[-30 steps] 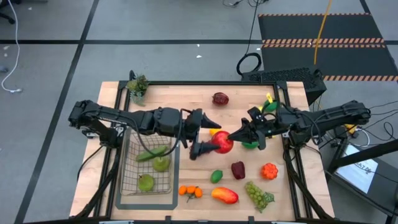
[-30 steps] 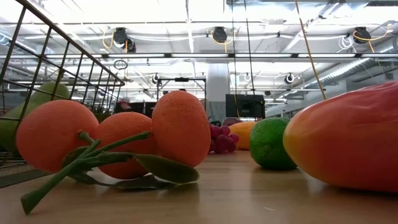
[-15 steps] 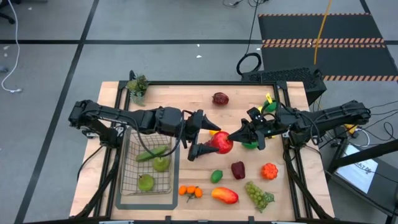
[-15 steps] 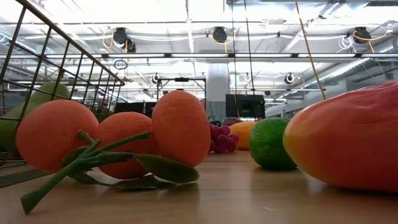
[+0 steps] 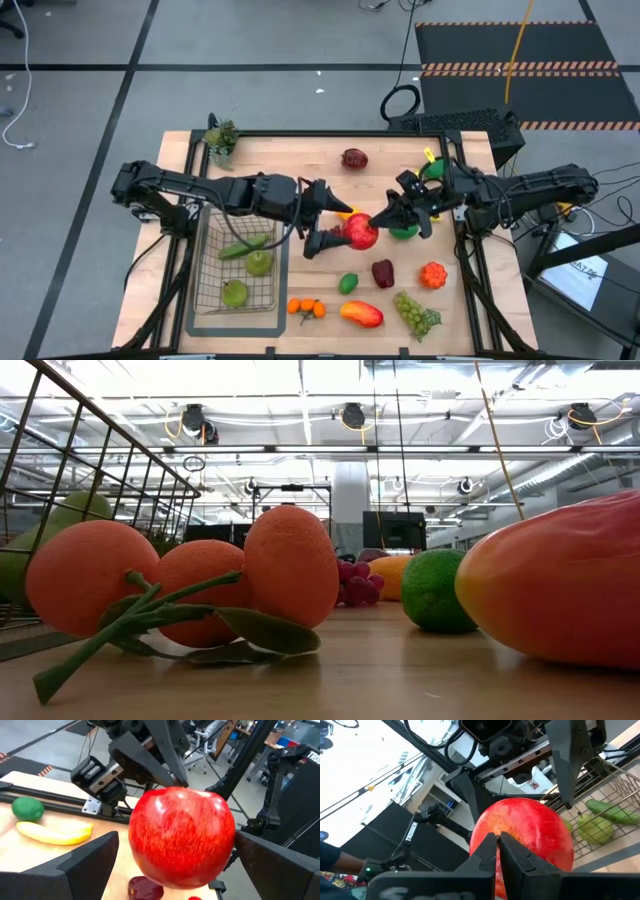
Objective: Build produce basket
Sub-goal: Put the red apple into the wire basket
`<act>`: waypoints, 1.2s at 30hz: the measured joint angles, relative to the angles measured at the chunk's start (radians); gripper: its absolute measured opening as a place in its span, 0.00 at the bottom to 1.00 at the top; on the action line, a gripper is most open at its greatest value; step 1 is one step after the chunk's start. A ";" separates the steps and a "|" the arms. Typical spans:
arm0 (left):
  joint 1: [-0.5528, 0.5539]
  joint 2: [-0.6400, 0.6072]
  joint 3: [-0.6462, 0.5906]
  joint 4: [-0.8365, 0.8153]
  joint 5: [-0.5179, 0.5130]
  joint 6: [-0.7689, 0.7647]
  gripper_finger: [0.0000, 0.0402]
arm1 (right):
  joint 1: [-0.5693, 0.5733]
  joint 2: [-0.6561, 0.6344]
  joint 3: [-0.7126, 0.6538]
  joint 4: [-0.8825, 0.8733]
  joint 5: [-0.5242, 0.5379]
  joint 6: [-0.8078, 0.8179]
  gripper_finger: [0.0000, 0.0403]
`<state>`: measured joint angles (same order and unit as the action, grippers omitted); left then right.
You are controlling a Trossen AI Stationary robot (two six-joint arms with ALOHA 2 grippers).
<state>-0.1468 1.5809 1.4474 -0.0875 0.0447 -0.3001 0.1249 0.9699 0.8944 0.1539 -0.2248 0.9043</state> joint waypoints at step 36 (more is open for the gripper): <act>0.003 0.071 -0.001 0.112 0.004 -0.068 0.86 | -0.119 -0.001 0.002 0.007 -0.154 -0.135 0.01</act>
<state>-0.1440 1.6520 1.4464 0.0246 0.0490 -0.3680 0.0063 0.9691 0.8959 0.1607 -0.3786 0.7692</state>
